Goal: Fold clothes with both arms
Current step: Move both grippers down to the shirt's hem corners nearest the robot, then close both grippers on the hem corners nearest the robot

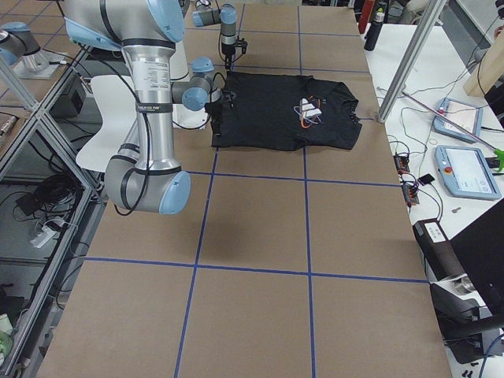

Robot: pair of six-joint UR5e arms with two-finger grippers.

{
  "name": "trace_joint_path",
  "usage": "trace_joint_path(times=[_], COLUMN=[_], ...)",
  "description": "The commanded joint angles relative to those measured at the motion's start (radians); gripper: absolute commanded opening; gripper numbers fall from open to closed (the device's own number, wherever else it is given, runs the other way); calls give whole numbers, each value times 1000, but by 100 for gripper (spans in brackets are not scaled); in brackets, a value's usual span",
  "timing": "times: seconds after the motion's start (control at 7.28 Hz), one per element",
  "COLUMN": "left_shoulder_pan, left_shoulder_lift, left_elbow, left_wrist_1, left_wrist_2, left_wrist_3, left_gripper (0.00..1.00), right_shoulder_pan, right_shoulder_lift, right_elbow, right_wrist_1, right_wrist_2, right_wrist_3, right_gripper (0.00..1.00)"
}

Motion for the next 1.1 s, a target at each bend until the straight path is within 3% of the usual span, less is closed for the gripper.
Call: trace_joint_path(times=[0.0, 0.41, 0.69, 0.82, 0.96], left_shoulder_pan=[-2, -3, -5, -5, -3], left_shoulder_lift=[1, 1, 1, 1, 1], left_elbow=[-6, -44, -68, -70, -70], left_wrist_1=[1, 2, 2, 2, 2], left_wrist_2=[2, 0, -1, -1, -1], left_wrist_3=[-8, -11, -11, -11, -11], left_gripper=[0, 0, 0, 0, 0], right_shoulder_pan=[-25, -105, -104, -105, -105], right_shoulder_lift=[-13, -16, -79, -79, -76], right_elbow=[-12, -93, -153, -153, -150], right_wrist_1=[3, 58, 233, 233, 233], right_wrist_2=[-27, -103, -107, -109, -107], right_wrist_3=[9, 89, 86, 89, 89], right_gripper=[100, 100, 98, 92, 79])
